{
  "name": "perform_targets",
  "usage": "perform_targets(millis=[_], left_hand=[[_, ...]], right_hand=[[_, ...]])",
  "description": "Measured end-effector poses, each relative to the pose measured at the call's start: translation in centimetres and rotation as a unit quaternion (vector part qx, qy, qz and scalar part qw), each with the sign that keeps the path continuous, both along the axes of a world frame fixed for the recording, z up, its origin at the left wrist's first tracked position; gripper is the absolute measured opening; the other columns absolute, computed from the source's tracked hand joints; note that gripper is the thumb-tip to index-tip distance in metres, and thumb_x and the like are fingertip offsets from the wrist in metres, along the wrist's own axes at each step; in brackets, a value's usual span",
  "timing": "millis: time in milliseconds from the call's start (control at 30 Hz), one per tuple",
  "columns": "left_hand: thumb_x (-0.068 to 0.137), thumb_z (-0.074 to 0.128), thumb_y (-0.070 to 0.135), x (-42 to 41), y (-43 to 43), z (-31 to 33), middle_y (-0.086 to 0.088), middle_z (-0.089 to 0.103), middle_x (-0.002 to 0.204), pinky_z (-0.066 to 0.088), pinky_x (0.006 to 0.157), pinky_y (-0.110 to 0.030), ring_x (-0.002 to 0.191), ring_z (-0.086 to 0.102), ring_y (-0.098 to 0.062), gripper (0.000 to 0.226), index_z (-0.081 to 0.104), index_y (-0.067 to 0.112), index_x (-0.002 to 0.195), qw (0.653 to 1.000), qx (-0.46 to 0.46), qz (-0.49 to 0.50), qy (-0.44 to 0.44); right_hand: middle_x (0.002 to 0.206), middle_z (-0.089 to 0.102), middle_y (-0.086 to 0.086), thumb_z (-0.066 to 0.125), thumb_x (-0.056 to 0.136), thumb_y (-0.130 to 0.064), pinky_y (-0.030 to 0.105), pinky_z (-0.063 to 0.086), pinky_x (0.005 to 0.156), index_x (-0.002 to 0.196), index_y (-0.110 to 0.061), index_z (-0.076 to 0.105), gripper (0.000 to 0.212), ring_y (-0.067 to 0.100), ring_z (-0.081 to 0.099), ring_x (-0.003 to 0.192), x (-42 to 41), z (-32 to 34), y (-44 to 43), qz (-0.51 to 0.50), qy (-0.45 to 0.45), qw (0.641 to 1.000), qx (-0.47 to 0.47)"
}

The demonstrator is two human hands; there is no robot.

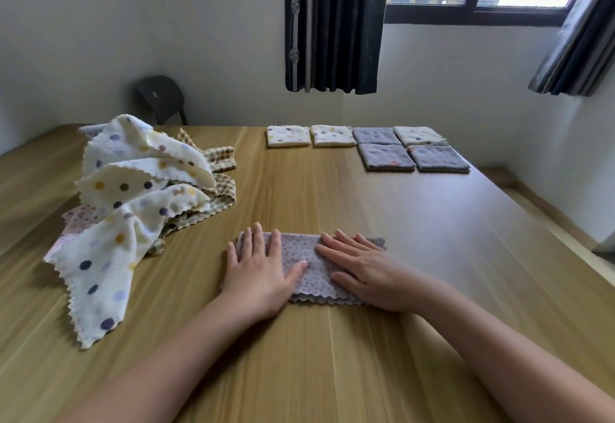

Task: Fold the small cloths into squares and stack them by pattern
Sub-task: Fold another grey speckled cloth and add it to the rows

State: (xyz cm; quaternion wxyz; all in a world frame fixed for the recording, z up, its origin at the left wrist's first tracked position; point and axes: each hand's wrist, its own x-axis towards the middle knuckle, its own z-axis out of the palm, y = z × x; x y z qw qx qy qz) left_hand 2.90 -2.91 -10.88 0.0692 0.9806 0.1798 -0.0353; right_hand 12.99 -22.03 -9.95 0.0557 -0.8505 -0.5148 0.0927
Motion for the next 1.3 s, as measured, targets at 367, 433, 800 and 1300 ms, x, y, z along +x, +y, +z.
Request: perform_targets(millis=[367,433,800,1300], left_hand=[[0.094,0.030,0.059,2.8,-1.3,2.7,-0.006,0.045,0.138,0.030,0.104,-0.045,0.129,0.039,-0.023,0.057,0.042,0.022,0.136,0.993,0.076,0.008,-0.094],[0.094,0.028,0.063,4.0,-1.2,2.2,-0.004,0.026,0.155,0.016,0.112,-0.053,0.143,0.022,-0.022,0.065,0.029,0.025,0.147,0.999,0.034,-0.027,-0.028],[0.085,0.043,0.063,6.5,2.3,1.3,0.008,0.057,0.113,0.042,0.092,-0.035,0.107,0.052,-0.008,0.048,0.058,0.025,0.110,0.919,-0.037,-0.281,-0.274],[0.086,0.054,0.049,4.9,2.7,0.0,0.015,0.060,0.078,0.043,0.069,-0.022,0.073,0.057,-0.004,0.026,0.057,0.024,0.088,0.890,-0.247,-0.226,-0.310]], right_hand=[[0.105,0.058,-0.009,0.008,0.088,-0.052,0.029,0.036,0.081,0.103,-0.029,0.067,0.066,0.014,0.055,0.097,0.7,0.8,-0.1,-0.103,-0.165,0.975,0.109],[0.092,0.058,-0.006,0.010,0.087,-0.051,0.033,0.039,0.077,0.088,-0.023,0.066,0.063,0.018,0.059,0.088,1.4,0.7,0.0,-0.101,-0.162,0.976,0.109],[0.159,0.020,-0.012,0.019,0.098,-0.049,0.039,0.009,0.119,0.149,-0.032,0.030,0.055,0.007,0.011,0.147,5.1,-1.1,1.2,-0.124,-0.043,0.987,0.090],[0.131,0.060,-0.004,0.053,0.085,-0.027,0.034,0.034,0.112,0.134,-0.021,0.052,0.050,0.008,0.049,0.128,4.5,-1.9,1.2,0.003,0.007,0.958,0.286]])
